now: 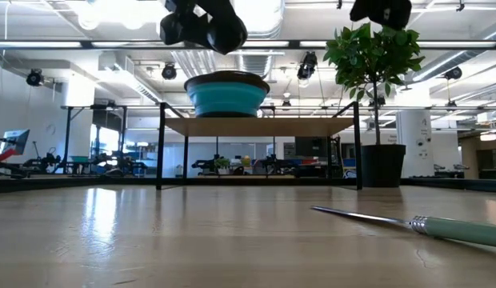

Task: Pick & Place Fruit
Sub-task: Put the purple plum into the blue strainer bowl

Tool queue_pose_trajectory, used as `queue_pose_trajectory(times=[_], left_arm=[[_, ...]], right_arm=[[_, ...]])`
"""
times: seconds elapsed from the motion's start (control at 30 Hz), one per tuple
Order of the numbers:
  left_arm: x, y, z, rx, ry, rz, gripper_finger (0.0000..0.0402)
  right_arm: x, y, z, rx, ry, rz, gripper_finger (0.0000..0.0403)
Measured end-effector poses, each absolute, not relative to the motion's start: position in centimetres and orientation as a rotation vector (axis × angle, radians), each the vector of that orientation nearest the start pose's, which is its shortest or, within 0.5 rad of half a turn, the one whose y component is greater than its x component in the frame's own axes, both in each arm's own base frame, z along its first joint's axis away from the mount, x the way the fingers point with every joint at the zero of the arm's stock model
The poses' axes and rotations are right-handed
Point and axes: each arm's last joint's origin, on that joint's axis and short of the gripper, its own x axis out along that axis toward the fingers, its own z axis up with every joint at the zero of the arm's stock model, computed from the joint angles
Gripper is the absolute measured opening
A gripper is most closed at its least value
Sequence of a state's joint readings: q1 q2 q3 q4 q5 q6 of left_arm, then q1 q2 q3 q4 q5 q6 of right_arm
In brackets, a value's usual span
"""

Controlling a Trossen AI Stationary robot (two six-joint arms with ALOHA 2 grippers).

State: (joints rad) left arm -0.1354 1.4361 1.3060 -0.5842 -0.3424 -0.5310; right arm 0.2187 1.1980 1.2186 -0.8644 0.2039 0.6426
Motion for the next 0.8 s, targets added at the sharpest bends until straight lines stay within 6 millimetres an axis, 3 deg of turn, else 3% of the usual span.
queue_pose_trajectory(times=[0.5, 0.8], left_arm=[[30.5, 1.4, 35.8, -0.259, 0.531, 0.453, 0.0242], [30.2, 5.4, 36.9, -0.278, 0.467, 0.563, 0.0244]], right_arm=[[22.5, 4.5, 30.6, 0.485, 0.884, -0.328, 0.0008], [22.3, 4.5, 29.6, 0.473, 0.913, -0.340, 0.0008]])
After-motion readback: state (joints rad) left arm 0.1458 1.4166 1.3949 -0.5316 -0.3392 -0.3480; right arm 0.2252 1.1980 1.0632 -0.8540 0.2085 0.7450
